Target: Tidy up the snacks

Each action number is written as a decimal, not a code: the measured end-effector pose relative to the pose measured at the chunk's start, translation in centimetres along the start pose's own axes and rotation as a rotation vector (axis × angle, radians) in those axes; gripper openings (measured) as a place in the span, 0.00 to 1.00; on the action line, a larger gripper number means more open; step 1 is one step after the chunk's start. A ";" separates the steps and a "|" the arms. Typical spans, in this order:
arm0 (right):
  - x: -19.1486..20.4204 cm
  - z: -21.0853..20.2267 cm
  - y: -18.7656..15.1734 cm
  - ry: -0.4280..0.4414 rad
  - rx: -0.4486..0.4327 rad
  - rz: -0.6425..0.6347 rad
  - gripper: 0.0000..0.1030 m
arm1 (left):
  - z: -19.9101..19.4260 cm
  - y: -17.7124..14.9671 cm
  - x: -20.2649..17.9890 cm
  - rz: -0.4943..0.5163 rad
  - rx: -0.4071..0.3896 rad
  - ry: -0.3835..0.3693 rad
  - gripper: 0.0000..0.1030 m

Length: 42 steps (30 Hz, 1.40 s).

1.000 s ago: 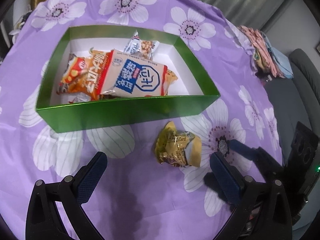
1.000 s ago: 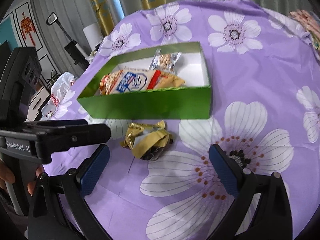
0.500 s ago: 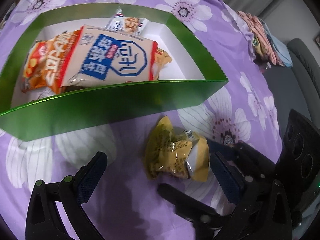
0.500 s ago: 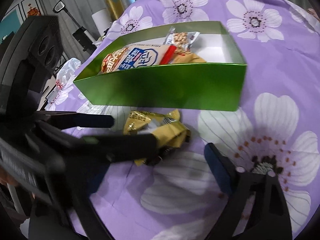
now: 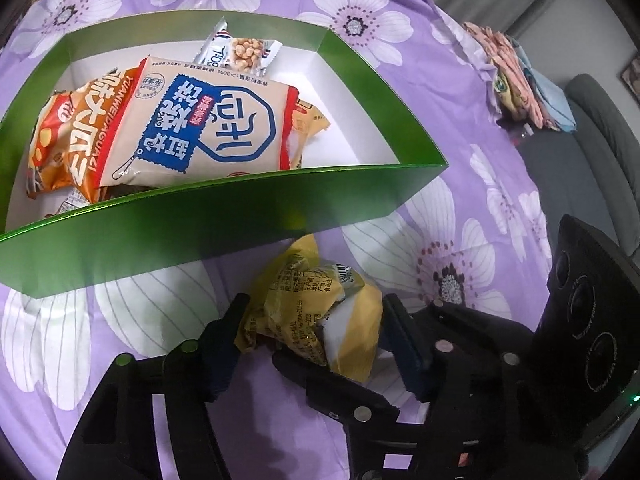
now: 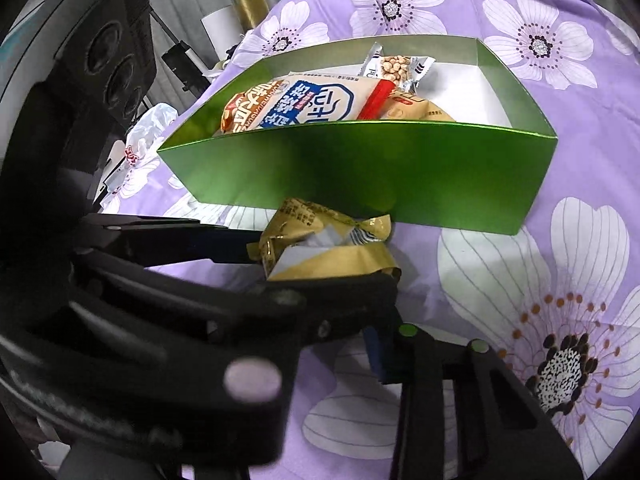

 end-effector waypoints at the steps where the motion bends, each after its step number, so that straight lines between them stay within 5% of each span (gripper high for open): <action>1: 0.0 0.0 0.0 0.001 -0.001 -0.002 0.35 | -0.1 0.0 0.0 0.001 0.000 -0.004 0.61; 10: 1.2 -3.1 0.4 -0.001 -0.067 -0.017 0.33 | -4.2 -0.8 -2.4 0.058 -0.078 -0.046 0.61; 18: 1.9 -7.9 5.4 -0.059 -0.211 -0.112 0.33 | -9.3 2.8 -5.1 0.130 -0.227 -0.067 0.61; 30: -1.2 -3.5 11.2 -0.027 -0.209 -0.130 0.36 | -6.4 9.3 -1.9 0.023 -0.231 -0.004 0.61; 32: -1.7 -2.2 11.6 -0.030 -0.173 -0.105 0.39 | -6.1 9.7 -1.3 0.005 -0.227 0.039 0.64; 36: -1.3 -2.0 11.6 -0.096 -0.122 -0.103 0.69 | -8.0 9.4 -1.0 0.010 -0.274 0.105 0.85; 38: -1.4 -3.2 11.4 -0.133 -0.118 -0.093 0.74 | -9.9 9.0 -1.2 0.023 -0.319 0.142 0.94; 42: -1.0 -6.9 11.3 -0.206 -0.133 -0.089 0.95 | -13.8 7.6 -1.9 0.055 -0.413 0.247 0.99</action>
Point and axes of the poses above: each gripper's, at about its wrist camera, not at the fingertips, and z roughly the way its jaws point, x to its left, y to its top, the point moved 2 cm from there along z, roughly the way its jaws point, and after that the axes turned 14 degrees about -z, right-handed, at the moved point
